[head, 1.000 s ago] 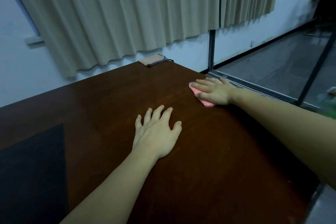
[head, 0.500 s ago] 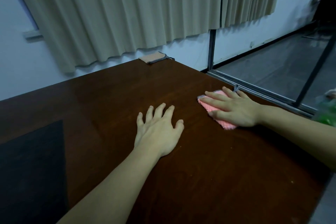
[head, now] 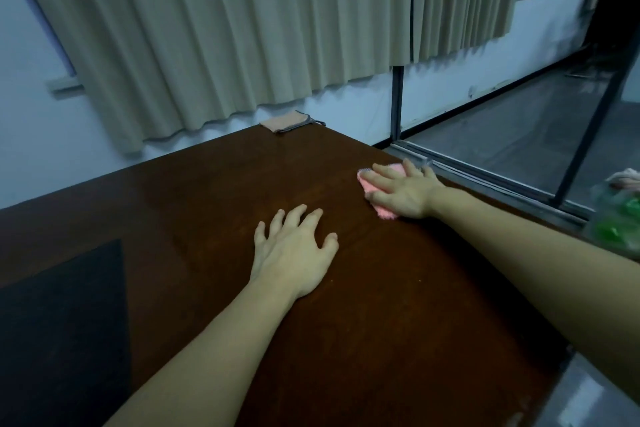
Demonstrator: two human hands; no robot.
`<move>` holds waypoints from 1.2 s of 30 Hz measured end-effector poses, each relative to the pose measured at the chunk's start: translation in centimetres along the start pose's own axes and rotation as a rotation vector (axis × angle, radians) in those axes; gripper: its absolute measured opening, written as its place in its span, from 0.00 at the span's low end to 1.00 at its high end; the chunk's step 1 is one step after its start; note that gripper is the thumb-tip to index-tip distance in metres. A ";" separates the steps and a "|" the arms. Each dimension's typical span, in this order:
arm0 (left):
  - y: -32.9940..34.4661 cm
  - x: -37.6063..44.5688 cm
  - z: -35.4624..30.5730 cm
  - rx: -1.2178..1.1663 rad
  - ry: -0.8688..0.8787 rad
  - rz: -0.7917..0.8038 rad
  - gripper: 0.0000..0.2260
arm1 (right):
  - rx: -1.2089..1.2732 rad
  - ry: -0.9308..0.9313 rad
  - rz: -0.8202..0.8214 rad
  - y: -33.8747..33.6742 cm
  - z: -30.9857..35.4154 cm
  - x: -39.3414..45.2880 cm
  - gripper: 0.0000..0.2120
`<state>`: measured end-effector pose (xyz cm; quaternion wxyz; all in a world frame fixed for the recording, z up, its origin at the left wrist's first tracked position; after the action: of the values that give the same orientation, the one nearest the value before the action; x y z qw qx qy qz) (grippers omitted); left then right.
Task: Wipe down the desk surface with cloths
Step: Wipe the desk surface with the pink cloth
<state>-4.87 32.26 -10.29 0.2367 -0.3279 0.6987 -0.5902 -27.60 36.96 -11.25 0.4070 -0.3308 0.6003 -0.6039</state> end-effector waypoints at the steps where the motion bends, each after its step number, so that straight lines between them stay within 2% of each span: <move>1: -0.2 -0.1 -0.1 0.000 0.001 -0.012 0.26 | -0.008 -0.026 0.006 0.0 0.4 -1.3 0.29; 4: -0.6 -0.7 -0.5 -0.004 0.014 -0.048 0.25 | -0.033 -0.120 0.018 0.3 1.5 -6.2 0.29; 9: -1.0 -1.8 -1.4 -0.138 0.029 -0.062 0.25 | -0.043 -0.222 0.042 1.2 1.3 -11.1 0.33; 13: 0.0 -2.4 -1.4 -0.087 0.033 0.002 0.25 | -0.042 -0.183 0.022 0.7 0.5 -8.7 0.29; 20: 0.5 -2.6 -1.5 -0.052 0.043 -0.017 0.25 | 0.002 0.005 -0.015 -0.2 -3.2 -0.4 0.29; 25: 0.4 -2.8 -1.5 -0.051 0.039 -0.014 0.25 | 0.027 0.066 -0.031 -0.3 -3.0 0.3 0.29; 29: 0.2 -2.7 -1.5 -0.035 0.036 -0.009 0.26 | -0.003 0.023 -0.003 0.0 -1.5 -3.1 0.30; 36: 0.6 -2.7 -1.2 -0.034 0.025 -0.044 0.26 | -0.063 -0.187 0.040 1.5 2.2 -13.7 0.29</move>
<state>-4.06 35.13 -10.77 0.2093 -0.3396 0.7042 -0.5874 -19.31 48.19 -11.35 0.4627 -0.3862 0.5848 -0.5429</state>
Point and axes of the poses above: each hand's wrist, its own x-axis towards the middle knuckle, its own y-axis out of the palm, z = x × y, the point moved 6 cm from there along x, towards the middle knuckle, and after that the axes turned 6 degrees about -z, right-handed, at the moved point
